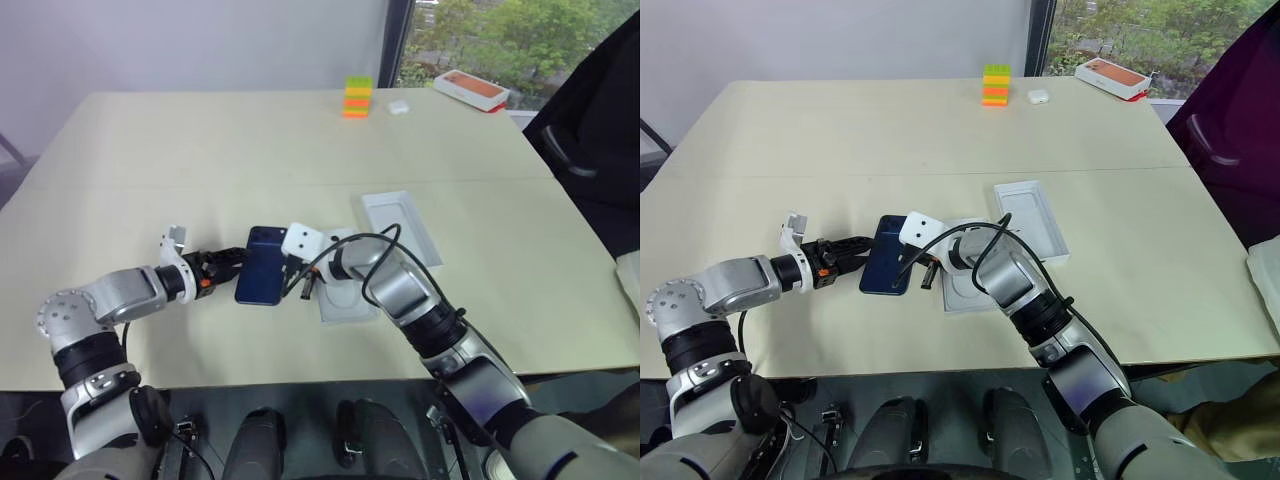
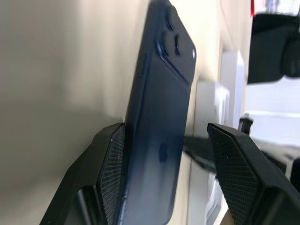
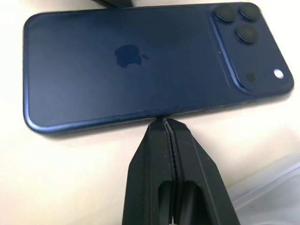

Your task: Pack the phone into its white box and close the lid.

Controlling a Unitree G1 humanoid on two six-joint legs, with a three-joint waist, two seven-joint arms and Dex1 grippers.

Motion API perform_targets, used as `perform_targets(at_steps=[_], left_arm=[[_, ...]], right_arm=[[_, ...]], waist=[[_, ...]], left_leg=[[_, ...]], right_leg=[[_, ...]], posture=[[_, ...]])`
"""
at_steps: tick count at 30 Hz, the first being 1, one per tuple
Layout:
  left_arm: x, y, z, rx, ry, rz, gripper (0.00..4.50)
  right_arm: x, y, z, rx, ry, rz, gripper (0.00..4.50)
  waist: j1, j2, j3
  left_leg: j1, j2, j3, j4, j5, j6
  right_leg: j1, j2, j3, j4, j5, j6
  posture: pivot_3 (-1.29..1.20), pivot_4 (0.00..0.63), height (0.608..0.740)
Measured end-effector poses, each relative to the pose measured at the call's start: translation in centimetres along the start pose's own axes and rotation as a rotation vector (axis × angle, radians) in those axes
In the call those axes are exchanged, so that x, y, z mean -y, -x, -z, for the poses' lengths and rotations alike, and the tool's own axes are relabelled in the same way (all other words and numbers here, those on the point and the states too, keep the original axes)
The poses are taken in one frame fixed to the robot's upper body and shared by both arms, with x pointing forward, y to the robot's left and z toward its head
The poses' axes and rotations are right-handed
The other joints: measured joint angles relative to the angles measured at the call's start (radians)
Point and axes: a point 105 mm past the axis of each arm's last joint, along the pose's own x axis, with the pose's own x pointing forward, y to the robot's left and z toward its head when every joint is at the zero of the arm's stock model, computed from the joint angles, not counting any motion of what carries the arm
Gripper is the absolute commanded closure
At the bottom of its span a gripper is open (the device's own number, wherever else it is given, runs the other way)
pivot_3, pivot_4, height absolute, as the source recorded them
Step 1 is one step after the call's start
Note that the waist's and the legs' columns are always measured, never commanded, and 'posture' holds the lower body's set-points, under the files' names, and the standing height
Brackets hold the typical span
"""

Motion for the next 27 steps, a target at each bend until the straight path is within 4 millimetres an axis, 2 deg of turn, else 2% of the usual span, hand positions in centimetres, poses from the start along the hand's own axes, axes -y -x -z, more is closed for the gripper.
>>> perform_targets(at_steps=[7,11,18,27], left_arm=[[0.0,0.3,0.9,-0.03,-0.035,-0.085,1.54],[1.6,-1.0,3.8,-0.169,-0.092,-0.04,1.54],[1.7,-1.2,3.8,-0.174,-0.085,-0.046,1.54],[1.1,-0.4,3.8,-0.139,-0.04,-0.005,1.54]], right_arm=[[0.1,0.0,0.0,0.001,0.004,0.006,4.47],[-1.4,-1.1,-1.3,0.037,0.029,-0.04,4.47],[-1.5,-1.2,-1.2,0.039,0.039,-0.042,4.47],[-1.8,-1.3,-1.5,0.053,0.038,-0.059,4.47]], waist=[[0.0,0.0,0.0],[-0.001,0.0,0.0],[0.001,0.001,0.001],[-0.003,0.001,0.001]], left_leg=[[0.0,0.0,0.0,0.0,0.0,-0.001],[-0.001,0.0,-0.001,0.0,0.0,-0.001],[-0.002,-0.003,-0.001,0.0,0.001,-0.001],[-0.004,-0.003,-0.001,0.0,0.001,-0.001]], right_leg=[[0.0,-0.001,0.0,0.0,0.001,-0.002],[0.0,-0.001,-0.001,0.0,0.001,-0.002],[-0.001,0.0,-0.002,0.0,0.001,-0.002],[-0.003,0.0,-0.001,-0.001,0.0,0.0]], posture=[[0.0,0.15,0.74],[0.0,0.15,0.74],[0.0,0.15,0.74],[0.0,0.15,0.74]])
